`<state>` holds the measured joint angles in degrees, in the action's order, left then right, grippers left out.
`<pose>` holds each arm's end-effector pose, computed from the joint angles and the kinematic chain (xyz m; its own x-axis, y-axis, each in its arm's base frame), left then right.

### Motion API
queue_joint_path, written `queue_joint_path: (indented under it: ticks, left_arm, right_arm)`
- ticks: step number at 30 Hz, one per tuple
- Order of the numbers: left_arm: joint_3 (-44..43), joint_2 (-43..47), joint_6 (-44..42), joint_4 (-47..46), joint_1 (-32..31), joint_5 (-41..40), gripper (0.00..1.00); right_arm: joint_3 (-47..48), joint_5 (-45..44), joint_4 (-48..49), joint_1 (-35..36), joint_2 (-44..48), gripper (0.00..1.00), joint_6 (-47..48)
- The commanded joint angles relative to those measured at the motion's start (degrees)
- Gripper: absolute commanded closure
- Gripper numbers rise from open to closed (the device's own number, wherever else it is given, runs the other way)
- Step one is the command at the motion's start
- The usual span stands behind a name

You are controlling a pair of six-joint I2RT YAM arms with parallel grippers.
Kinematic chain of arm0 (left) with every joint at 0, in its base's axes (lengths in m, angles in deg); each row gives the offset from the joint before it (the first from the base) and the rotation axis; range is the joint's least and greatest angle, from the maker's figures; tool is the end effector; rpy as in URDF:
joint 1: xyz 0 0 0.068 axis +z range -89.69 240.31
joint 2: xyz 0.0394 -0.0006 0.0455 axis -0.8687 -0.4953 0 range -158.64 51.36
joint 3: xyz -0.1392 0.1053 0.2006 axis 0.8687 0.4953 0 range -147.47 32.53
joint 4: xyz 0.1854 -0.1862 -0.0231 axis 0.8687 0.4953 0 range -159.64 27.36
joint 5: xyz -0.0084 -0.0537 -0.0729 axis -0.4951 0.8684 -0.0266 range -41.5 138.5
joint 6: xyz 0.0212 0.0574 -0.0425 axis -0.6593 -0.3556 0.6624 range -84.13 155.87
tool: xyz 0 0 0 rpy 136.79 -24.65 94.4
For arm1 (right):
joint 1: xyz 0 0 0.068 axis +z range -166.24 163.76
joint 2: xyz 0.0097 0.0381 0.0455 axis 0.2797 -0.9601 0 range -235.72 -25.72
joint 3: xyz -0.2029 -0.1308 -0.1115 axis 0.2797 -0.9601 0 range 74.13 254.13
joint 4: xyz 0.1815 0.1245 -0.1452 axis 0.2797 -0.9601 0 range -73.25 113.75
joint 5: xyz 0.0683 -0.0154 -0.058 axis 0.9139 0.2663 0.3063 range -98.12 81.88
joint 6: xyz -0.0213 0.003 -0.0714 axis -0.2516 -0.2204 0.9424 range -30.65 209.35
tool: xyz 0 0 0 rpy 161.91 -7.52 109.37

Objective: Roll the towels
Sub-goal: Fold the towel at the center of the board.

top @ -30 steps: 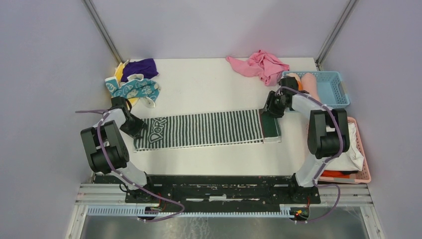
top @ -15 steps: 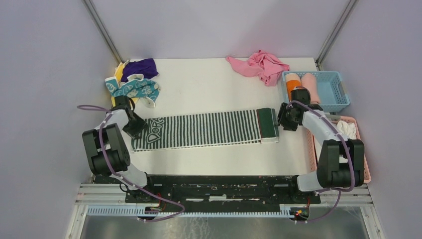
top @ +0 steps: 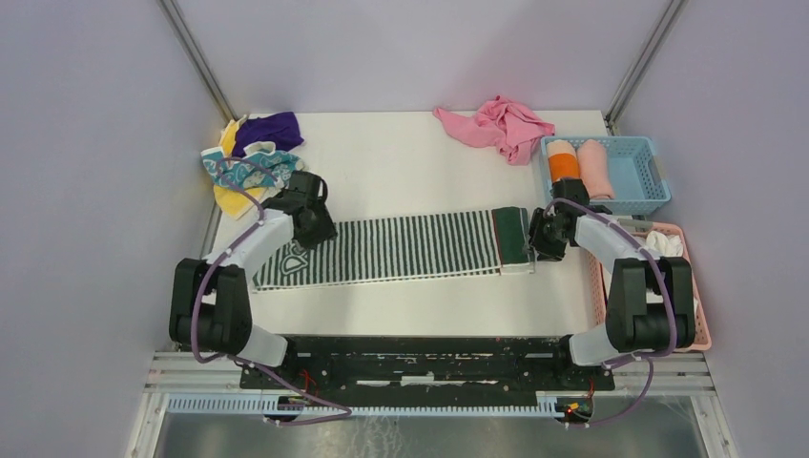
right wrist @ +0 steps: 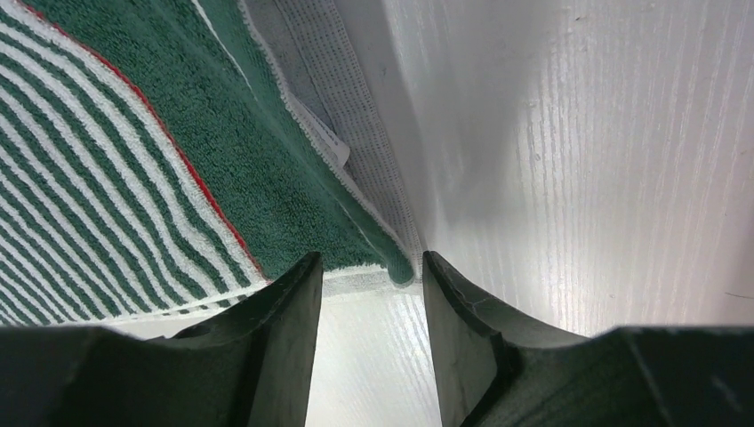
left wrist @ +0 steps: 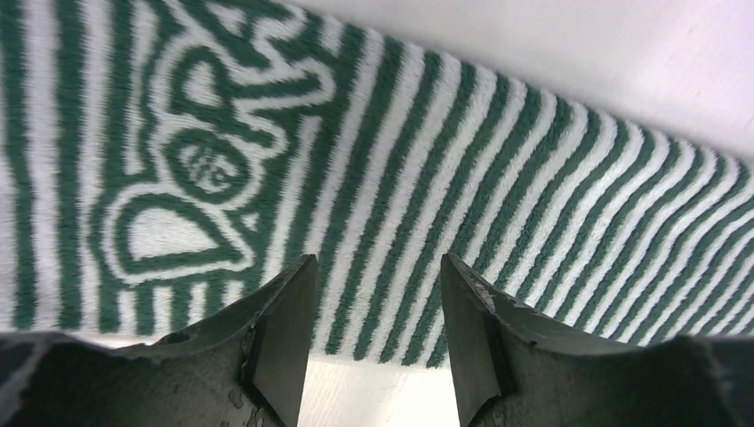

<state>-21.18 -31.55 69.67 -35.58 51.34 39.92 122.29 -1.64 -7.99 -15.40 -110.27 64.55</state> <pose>0.2926 -0.0366 0.1787 -0.7820 -0.4335 -0.4479 -0.4177 0.8978 -0.1396 0.2809 0.0111 0.1443 -0.8661 0.4040 -0.2942 0.3378 0.9071 0.2513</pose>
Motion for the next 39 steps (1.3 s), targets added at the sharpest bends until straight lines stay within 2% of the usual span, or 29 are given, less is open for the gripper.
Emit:
queue_joint_path:
  ticks: [1, 4, 9, 12, 16, 18, 23, 27, 37, 39]
  left_arm:
    - [-1.3, -4.1, 3.1, -1.9, -3.7, -0.9, 0.40]
    - [-1.2, -7.1, 3.5, -3.0, -4.7, 0.1, 0.39]
    - [-0.6, -10.2, 3.8, -3.9, -4.7, 0.1, 0.39]
    - [-0.1, -11.1, 3.8, -4.0, -4.7, -0.5, 0.39]
    - [-0.1, -11.8, 3.2, -2.7, -4.6, -2.8, 0.39]
    - [-0.1, -11.8, 2.7, -1.7, -4.3, -4.0, 0.38]
    - [0.2, -11.9, 1.7, -0.5, -2.8, -4.7, 0.38]
    - [0.3, -11.7, 0.8, 0.4, -1.6, -4.8, 0.38]
    - [0.4, -12.9, 0.3, 0.8, -1.3, -4.2, 0.38]
    - [-0.1, -12.6, 0.1, 0.7, -1.6, -4.0, 0.38]
  right_arm:
    - [-0.6, 0.1, 1.7, -0.1, -0.5, 0.47, -0.2]
    - [-0.7, 0.8, 2.0, 0.0, -0.6, 0.48, 0.1]
    - [-0.5, 2.2, 1.9, 0.0, -0.8, 0.57, -0.2]
    - [-0.2, 2.6, 0.3, -0.1, 0.0, 0.70, -0.4]
    - [1.0, 0.0, -4.0, -0.1, 4.3, 0.94, -0.9]
    - [2.6, -1.2, -7.0, -0.2, 7.1, 0.99, -0.8]
    - [4.7, -2.4, -13.2, -1.0, 11.5, 1.00, -0.3]
    - [2.3, -1.1, -15.2, -1.9, 12.7, 1.00, -1.4]
    - [-6.7, 3.3, -8.5, -2.8, 4.6, 1.00, -4.7]
    - [-7.0, 3.3, -7.5, -2.8, 2.8, 0.96, -4.5]
